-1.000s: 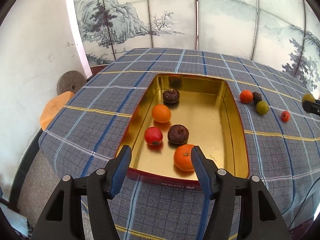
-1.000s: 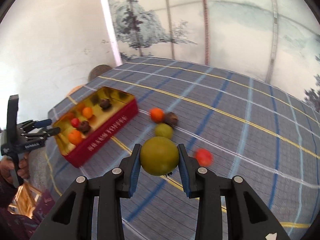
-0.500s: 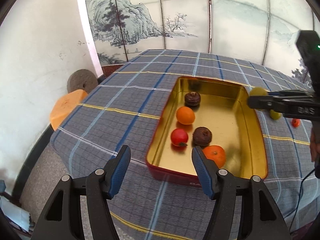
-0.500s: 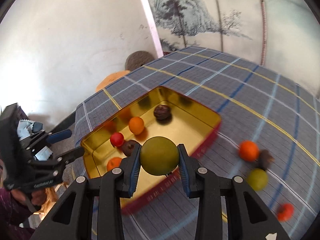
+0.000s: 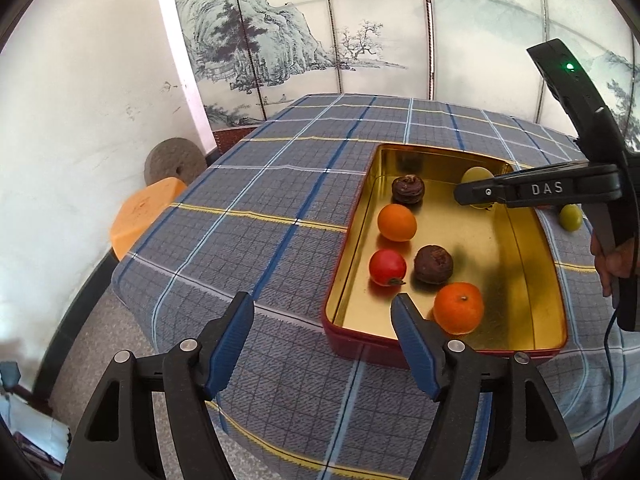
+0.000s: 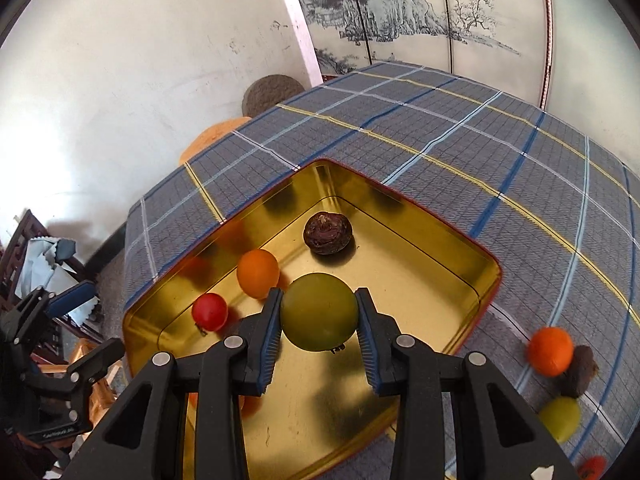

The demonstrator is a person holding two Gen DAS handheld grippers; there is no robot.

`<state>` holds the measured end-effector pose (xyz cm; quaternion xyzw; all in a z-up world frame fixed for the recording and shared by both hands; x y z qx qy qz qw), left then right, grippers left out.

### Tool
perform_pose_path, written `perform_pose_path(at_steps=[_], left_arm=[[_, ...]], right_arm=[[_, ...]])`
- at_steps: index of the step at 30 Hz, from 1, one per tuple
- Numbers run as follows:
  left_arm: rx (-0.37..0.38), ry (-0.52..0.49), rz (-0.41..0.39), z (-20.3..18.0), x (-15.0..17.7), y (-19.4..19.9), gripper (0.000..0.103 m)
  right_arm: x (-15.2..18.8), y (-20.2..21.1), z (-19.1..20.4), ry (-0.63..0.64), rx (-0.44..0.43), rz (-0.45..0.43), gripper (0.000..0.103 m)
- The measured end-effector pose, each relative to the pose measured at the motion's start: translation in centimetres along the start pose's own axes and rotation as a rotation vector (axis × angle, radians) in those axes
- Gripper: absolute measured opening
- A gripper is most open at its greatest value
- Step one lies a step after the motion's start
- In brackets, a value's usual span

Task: Organize fruits
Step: 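Carry the yellow-green fruit into the tray and open the right gripper, then grasp another yellow-green fruit beside the tray with the left gripper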

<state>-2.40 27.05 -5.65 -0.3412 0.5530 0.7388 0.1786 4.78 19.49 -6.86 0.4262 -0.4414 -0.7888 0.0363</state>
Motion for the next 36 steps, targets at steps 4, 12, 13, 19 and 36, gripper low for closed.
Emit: perform_pose_path(at_steps=[4,12,13,19,36], left_arm=[[-0.002,0.005,0.01,0.3,0.2,-0.3,0.074],[-0.002,0.005,0.025,0.6,0.6,-0.9,0.075],[-0.003,0.005,0.026,0.6,0.6,-0.9,0.075],[-0.01,0.013,0.028,0.8,0.6,-0.8,0.076],[-0.014,-0.051,-0.004,-1.7,-0.6,1.2,0.077]], right_arm=[[-0.5,-1.0,0.0,-0.015,0.003,0.008,0.033],[-2.0,-1.9,0.5,-0.025,0.009,-0.003,0.035],[-2.1,-1.8,0.6,-0.028,0.004,-0.009,0.035],[-3.3,-0.3,1.0,-0.043,-0.024,-0.073,0.036],[4.1,11.9,-4.3,-0.075,0.078,-0.243,0.072]])
Point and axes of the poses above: each gripper's, at about its wrist camera, not at the fingertips, and y roughly against the way its jaws point, z to its left, x to its underside, the point moved 8 cm from there along -y, roughly the way its jaws point, and after that the axes turned 3 degrees about -y, right-handed, at the moved point
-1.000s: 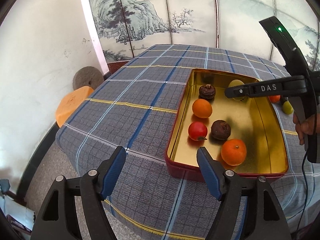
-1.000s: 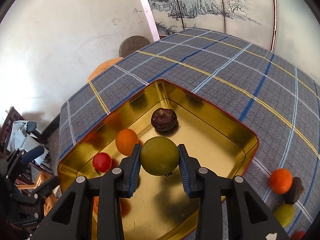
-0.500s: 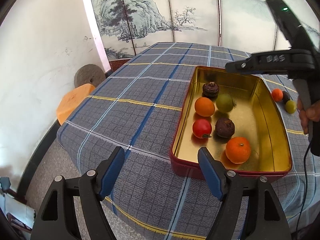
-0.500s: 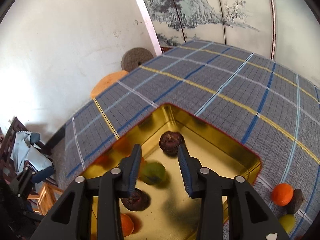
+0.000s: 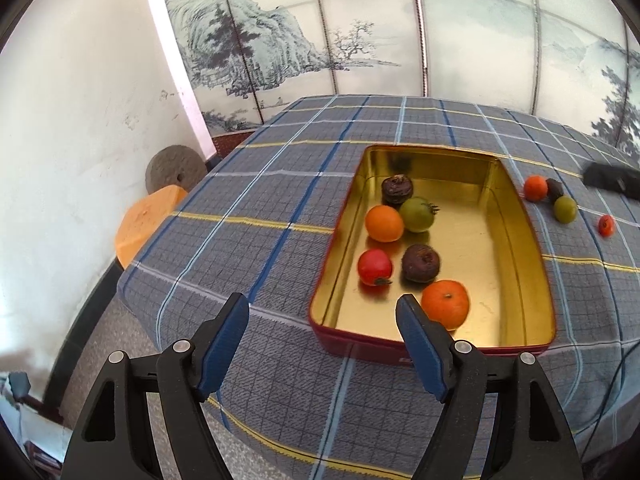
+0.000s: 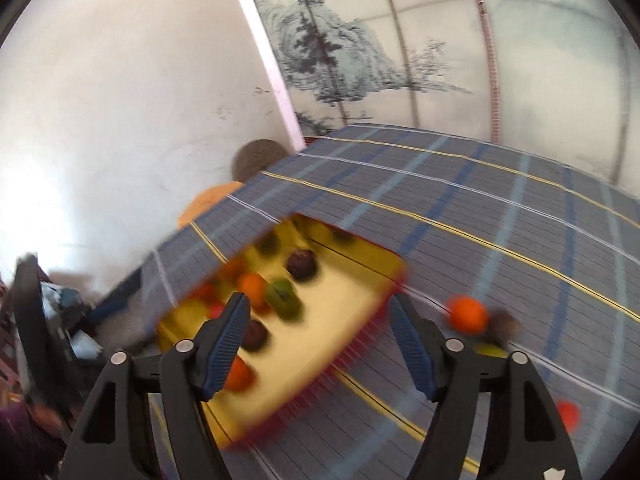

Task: Organize fruits
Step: 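Grasp another yellow-green fruit beside the tray with the left gripper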

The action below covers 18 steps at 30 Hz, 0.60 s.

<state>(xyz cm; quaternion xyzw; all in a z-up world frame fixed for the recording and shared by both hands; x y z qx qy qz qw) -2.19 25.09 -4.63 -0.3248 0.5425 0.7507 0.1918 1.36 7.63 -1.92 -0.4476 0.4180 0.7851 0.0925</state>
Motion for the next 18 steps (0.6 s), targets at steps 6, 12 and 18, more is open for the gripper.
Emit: perform_pose_path(at_steps=[6,12,18], left_arm=[[0.017,-0.062,-0.012,-2.9,-1.0,0.8,0.077],[0.045,-0.149,-0.025,-6.8,-2.1,1.6,0.078],[0.178,-0.219,-0.022,-12.0,-3.6,2.3,0.078]], right_arm=[[4.8,5.1,-8.9,-0.073,0.201,0.005,0.081],[8.3,10.2,-17.7,-0.198,0.374,-0.024,0.095],[11.9,12.4,-23.9,-0.251,0.52,0.046,0.098]])
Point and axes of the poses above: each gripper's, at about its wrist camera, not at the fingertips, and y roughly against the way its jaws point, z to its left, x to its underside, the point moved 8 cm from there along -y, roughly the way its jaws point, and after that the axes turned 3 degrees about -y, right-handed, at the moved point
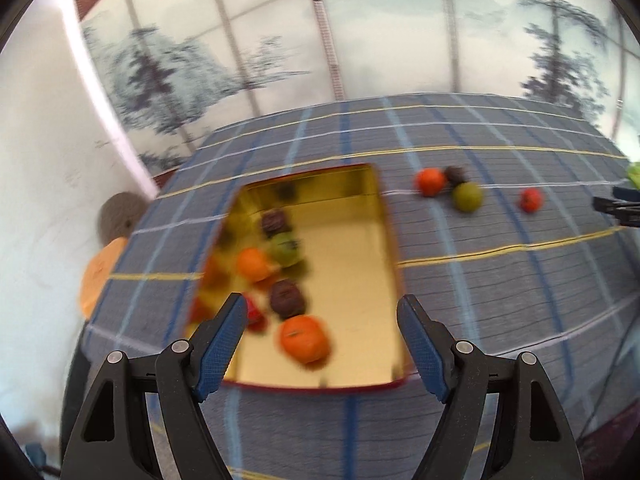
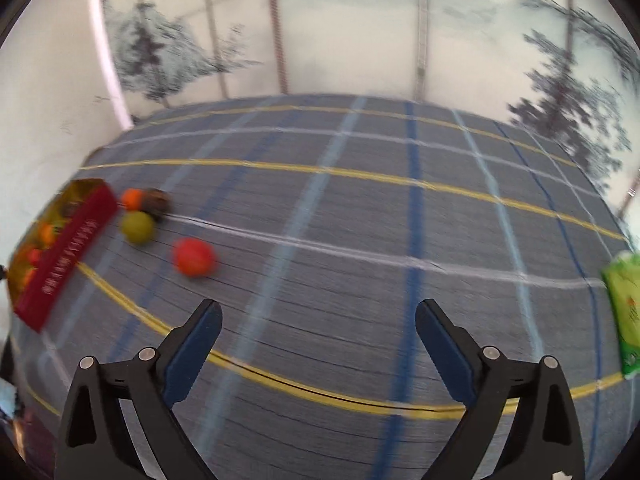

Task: Organize fruits
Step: 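Grasp another yellow-green fruit beside the tray with the left gripper, then lower the yellow-green fruit into the tray and open the left gripper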

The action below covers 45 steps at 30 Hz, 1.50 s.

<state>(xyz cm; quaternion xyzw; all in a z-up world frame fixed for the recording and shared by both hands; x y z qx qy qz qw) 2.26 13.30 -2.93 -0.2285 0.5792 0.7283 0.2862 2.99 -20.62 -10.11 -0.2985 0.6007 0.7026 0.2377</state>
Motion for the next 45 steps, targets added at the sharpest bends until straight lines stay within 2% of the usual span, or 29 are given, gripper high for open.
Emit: perform_pose_path(at_steps=[3,5,8,11,13,15,21,27,28,29,30,31,33,38,45], left_arm=[[0.083,-0.004,0.013,-2.4,-1.7,-0.5,0.077],[0.141,-0.001,0.02,-4.2,-3.1,-1.1,0.077],[0.187,-0.014,0.02,-6.5,-4.9,-2.0,0.077],[0.221,-0.037,0.025,-9.0,-6.6,-3.5,0.077],[0.241,-0.031,0.033,-10.3,-7.7,-4.9,0.077],[0.26,-0.005,0.054,-11.1,-8.3,-6.5,0.077],[0.236,0.027,0.116,-12.2,-9.4,-11.4,0.074],[0.236,0.032,0.15,-13.3,-9.4,-14.6,0.071],[0.237,0.038,0.159,-13.4,-9.3,-15.2,0.067],[0.251,0.049,0.168,-13.5,-9.0,-15.7,0.051],[0.304,0.072,0.18,-13.9,-8.8,-16.2,0.039],[0.305,0.087,0.149,-13.8,-8.9,-16.0,0.036],[0.283,0.083,0.128,-13.9,-8.7,-15.8,0.035],[0.29,0.125,0.113,-13.8,-7.7,-14.0,0.036],[0.268,0.161,0.129,-12.8,-6.1,-11.8,0.036]], right_arm=[[0.6,-0.6,-2.8,-0.033,0.068,0.009,0.103],[0.9,-1.3,-4.1,-0.045,0.096,0.023,0.103],[1.4,-2.4,-4.8,-0.044,0.132,0.07,0.103],[1.5,-2.8,-4.8,-0.008,0.133,0.088,0.103],[1.7,-2.9,-4.4,-0.011,0.069,0.105,0.103],[1.8,-2.8,-4.5,-0.017,0.041,0.098,0.103],[1.9,-2.7,-4.5,-0.018,0.033,0.097,0.103],[2.0,-2.9,-3.7,0.023,0.029,0.105,0.103],[2.0,-2.9,-3.7,0.024,0.026,0.105,0.103],[2.0,-2.9,-3.7,0.024,0.023,0.105,0.103],[2.0,-2.9,-3.6,0.025,0.022,0.105,0.103],[2.0,-2.9,-3.6,0.026,0.021,0.105,0.103],[1.9,-3.0,-3.6,0.027,0.023,0.106,0.103],[1.7,-3.2,-3.7,0.025,0.034,0.108,0.103],[1.6,-3.3,-3.7,0.022,0.037,0.109,0.103]])
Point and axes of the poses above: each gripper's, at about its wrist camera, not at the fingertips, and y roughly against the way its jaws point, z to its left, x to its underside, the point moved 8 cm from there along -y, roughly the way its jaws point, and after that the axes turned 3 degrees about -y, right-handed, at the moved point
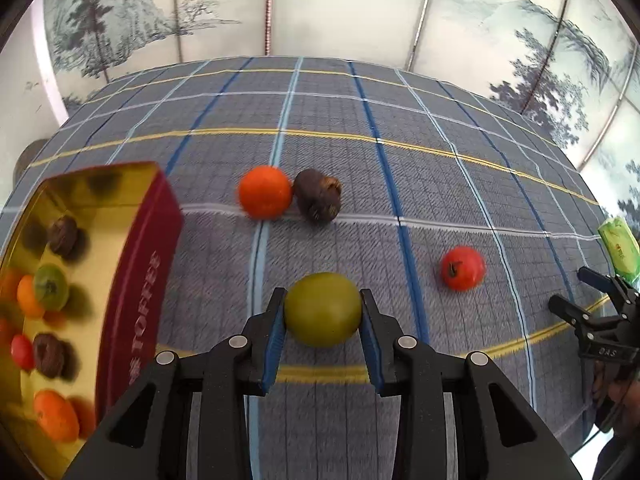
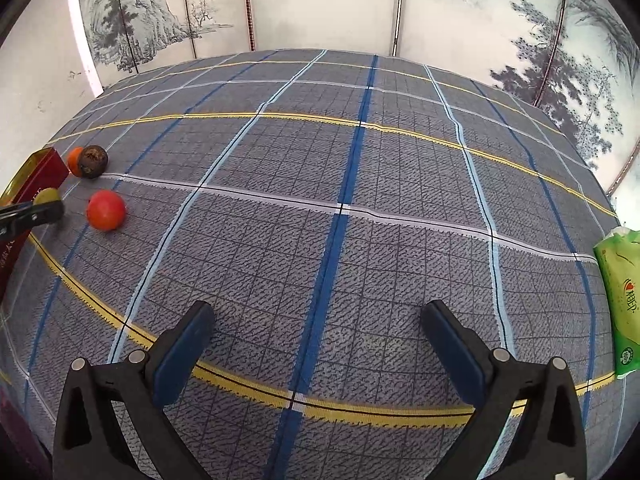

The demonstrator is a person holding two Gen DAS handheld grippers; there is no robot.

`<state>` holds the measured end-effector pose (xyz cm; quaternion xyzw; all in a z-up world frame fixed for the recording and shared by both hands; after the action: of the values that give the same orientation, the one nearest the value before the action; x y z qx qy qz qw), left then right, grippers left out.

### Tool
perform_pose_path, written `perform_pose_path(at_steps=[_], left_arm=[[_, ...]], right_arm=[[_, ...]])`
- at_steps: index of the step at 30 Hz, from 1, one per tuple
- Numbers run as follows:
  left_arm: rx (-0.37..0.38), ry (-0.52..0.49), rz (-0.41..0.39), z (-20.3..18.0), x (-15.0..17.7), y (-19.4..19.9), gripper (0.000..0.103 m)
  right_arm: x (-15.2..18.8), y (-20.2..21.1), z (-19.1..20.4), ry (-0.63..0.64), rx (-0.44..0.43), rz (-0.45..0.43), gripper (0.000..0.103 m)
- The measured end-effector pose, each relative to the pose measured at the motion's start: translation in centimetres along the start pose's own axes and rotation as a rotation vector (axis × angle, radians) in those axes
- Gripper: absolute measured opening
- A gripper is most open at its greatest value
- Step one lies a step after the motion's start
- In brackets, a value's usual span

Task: Organize fruits
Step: 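Lower the yellow-green fruit into the tray and open the left gripper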

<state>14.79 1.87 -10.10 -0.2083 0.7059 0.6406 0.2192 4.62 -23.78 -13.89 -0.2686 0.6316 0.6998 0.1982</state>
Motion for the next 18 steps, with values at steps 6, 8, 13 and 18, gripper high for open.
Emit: perform_pose_path(at_steps=[6,8,13,18], left_arm=[[-0.016,0.019,-0.02,0.7,0.9,2.2,0.036],[-0.023,0.012,-0.025,0.7,1.2,2.9,0.036],[-0.042,-0.001,-0.052,1.2,1.8,4.8,0.036],[-0.063,-0.015,-0.079,1.6,2.2,6.6,0.036]], right_arm=[[-0.1,-0.1,-0.2,-0.016,0.011,-0.001,0.103],[-0.1,-0.1,-0.3,-0.026,0.018,-0.001,0.103],[-0.1,-0.2,-0.4,-0.046,0.033,-0.002,0.103],[-0.1,-0.2,-0.4,-0.056,0.041,-0.003,0.103]])
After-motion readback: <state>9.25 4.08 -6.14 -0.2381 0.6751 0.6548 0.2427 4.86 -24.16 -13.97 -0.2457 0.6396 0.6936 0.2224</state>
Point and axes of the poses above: each gripper's, at about its wrist camera, not at the fingertips, and y roughly against the way its jaws point, z to its left, x to its underside, the point moved 8 cm from there along -y, roughly the way its jaws point, and after that the axes turned 3 degrees about -y, right-handed, at the moved point
